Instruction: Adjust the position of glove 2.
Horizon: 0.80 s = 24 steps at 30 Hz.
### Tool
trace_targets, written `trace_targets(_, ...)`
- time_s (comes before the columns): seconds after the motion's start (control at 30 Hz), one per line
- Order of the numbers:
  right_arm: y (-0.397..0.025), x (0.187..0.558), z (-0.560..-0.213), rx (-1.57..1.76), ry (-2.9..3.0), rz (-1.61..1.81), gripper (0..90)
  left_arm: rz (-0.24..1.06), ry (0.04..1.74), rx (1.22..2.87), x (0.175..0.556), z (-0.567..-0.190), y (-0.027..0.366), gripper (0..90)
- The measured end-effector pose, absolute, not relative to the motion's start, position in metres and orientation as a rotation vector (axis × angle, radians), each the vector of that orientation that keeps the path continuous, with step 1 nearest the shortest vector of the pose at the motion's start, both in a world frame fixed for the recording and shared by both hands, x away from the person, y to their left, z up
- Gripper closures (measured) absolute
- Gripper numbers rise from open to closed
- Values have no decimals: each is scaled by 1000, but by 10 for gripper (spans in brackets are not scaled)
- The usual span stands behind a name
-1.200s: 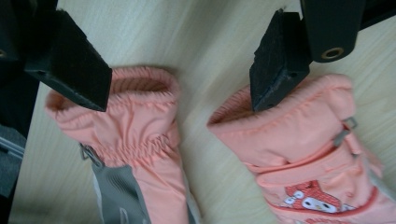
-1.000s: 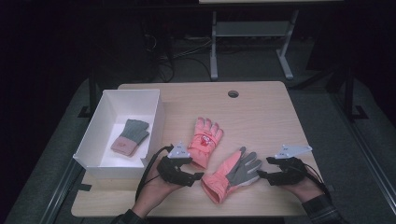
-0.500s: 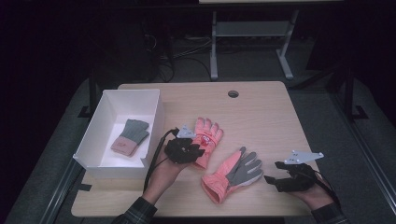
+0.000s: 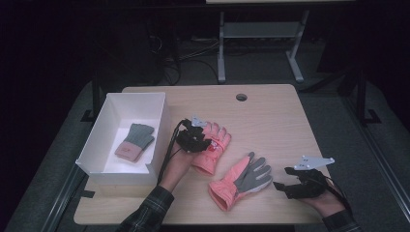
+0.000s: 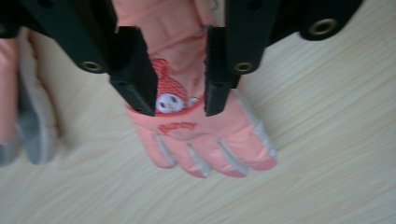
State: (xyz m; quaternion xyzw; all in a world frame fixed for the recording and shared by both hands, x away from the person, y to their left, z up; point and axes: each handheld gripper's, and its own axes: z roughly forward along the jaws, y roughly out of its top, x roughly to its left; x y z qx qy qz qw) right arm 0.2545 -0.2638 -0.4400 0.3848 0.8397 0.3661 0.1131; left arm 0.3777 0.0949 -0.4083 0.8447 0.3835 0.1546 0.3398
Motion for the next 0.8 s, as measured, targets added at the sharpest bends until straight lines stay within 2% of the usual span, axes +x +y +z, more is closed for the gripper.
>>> trace_targets(0.1,-264,254,-440,1127,2460,1075,274,412,1023,2218,381,-414,95,515)
trace_targets(0.33,-264,254,-439,1124,2454,1078,274,378,1065,2246,388,-431,97,484)
trace_targets(0.47,-264,254,-439,1121,2457,1075,274,333,1078,2240,391,-437,99,537)
trace_targets(0.5,-264,254,-439,1123,2457,1076,274,317,1085,2239,391,-439,99,615)
trace_targets(0.53,-264,254,-439,1123,2457,1076,274,305,1092,2235,392,-439,100,615)
trace_targets(0.57,-264,254,-439,1125,2453,1079,274,280,1100,2220,393,-438,102,735)
trace_targets(0.63,-264,254,-439,1130,2453,1078,274,250,1102,2213,395,-437,103,795)
trace_targets(0.8,-264,254,-439,1124,2452,1078,274,209,1078,2205,397,-431,105,833)
